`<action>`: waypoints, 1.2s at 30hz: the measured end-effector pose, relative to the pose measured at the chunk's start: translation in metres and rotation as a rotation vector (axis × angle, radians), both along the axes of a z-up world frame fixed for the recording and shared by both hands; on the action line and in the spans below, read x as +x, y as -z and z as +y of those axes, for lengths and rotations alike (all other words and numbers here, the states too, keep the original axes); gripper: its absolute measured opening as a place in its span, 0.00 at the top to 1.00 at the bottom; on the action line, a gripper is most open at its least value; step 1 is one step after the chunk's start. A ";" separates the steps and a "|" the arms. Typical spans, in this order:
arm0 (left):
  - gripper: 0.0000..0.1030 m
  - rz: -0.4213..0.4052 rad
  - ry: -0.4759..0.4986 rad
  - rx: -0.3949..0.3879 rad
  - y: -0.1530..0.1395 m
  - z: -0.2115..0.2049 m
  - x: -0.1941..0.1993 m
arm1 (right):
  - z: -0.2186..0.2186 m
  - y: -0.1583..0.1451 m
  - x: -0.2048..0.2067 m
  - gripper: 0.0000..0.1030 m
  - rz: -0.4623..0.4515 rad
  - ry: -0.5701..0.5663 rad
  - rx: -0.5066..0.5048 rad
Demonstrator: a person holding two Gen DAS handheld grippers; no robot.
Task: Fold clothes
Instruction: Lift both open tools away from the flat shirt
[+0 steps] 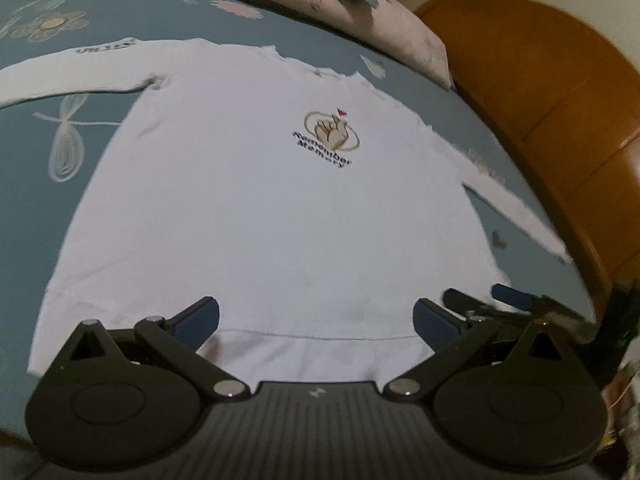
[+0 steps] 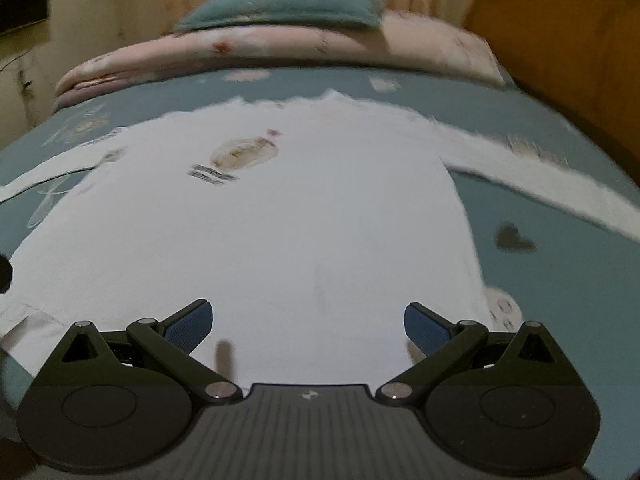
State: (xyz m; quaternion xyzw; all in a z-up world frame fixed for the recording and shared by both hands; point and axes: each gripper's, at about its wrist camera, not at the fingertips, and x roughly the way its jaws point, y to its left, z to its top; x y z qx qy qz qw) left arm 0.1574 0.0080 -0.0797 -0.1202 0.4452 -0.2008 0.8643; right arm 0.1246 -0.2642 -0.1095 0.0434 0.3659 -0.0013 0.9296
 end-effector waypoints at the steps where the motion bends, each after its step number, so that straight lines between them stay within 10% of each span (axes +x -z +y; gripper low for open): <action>1: 0.01 0.003 -0.003 0.014 0.004 -0.002 0.003 | -0.006 0.003 0.002 0.00 0.023 0.016 0.022; 12: 0.01 -0.046 -0.027 -0.089 0.034 0.011 0.001 | -0.021 0.009 -0.002 0.00 0.033 -0.003 0.092; 18: 0.01 -0.034 0.003 -0.013 0.030 0.000 0.006 | -0.023 -0.001 -0.005 0.00 -0.016 0.006 0.157; 36: 0.43 -0.169 -0.392 0.082 -0.157 0.166 0.089 | 0.028 -0.026 0.026 0.00 -0.177 -0.160 0.414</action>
